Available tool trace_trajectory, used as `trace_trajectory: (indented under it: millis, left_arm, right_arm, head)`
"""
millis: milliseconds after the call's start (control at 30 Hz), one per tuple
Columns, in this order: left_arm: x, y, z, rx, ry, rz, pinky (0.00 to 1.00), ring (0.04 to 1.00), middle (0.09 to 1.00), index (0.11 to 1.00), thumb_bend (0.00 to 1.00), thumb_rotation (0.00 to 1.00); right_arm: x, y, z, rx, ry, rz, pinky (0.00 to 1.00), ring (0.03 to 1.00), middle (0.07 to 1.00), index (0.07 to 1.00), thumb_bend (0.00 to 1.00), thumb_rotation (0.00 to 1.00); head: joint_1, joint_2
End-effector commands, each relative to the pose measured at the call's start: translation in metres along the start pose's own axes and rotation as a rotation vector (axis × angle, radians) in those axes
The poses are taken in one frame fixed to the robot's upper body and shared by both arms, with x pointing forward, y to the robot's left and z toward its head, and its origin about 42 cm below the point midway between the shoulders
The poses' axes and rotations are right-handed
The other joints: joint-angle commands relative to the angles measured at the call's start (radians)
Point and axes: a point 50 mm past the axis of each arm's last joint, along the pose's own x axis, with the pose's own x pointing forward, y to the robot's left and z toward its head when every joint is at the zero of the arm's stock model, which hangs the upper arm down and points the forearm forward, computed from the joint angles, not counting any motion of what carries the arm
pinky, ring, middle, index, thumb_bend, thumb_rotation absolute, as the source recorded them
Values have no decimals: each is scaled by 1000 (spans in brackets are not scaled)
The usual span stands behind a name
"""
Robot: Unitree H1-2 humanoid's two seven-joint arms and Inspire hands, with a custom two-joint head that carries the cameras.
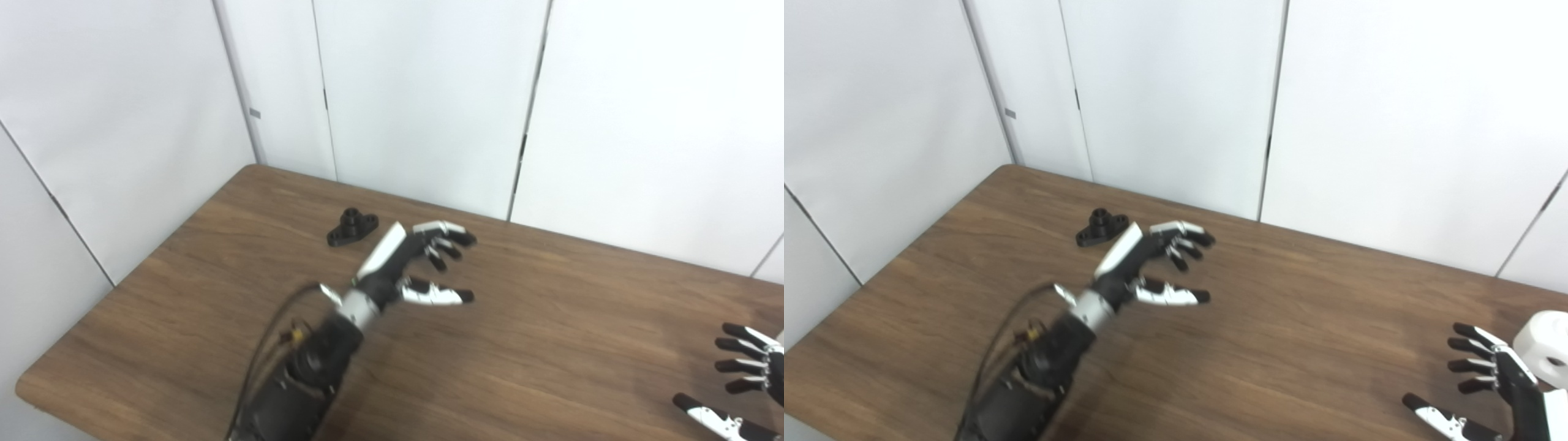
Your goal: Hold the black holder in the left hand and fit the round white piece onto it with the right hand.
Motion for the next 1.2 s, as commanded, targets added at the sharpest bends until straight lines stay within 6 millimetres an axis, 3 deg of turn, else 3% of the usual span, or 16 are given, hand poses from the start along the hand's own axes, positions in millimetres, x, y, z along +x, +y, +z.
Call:
trace_trajectory:
  millis: [0, 233, 467, 667, 1167]
  left_arm:
    - [16, 11, 23, 18, -78, -16, 547, 681, 719, 683, 858, 0]
    - [20, 45, 23, 151, -72, 76, 565, 701, 735, 683, 832, 38]
    - [19, 93, 35, 347, -7, 180, 616, 743, 761, 699, 788, 38]
    - [17, 124, 43, 368, 30, 239, 651, 754, 761, 692, 836, 0]
    - [18, 165, 23, 505, 126, 353, 683, 826, 837, 661, 848, 60]
  right_arm:
    - [7, -10, 9, -6, -50, -20, 460, 604, 706, 750, 624, 0]
    - [6, -11, 9, -14, -50, -17, 468, 608, 707, 748, 629, 0]
    - [6, -11, 10, -2, -44, -12, 475, 615, 711, 749, 628, 0]
    - [5, -12, 11, -8, -43, -7, 478, 613, 712, 753, 624, 0]
    - [4, -14, 15, -2, -42, -8, 474, 608, 713, 754, 619, 0]
  head:
    - [1, 2]
    - [4, 4]
    - [8, 4]
    - [13, 5]
    - [14, 9]
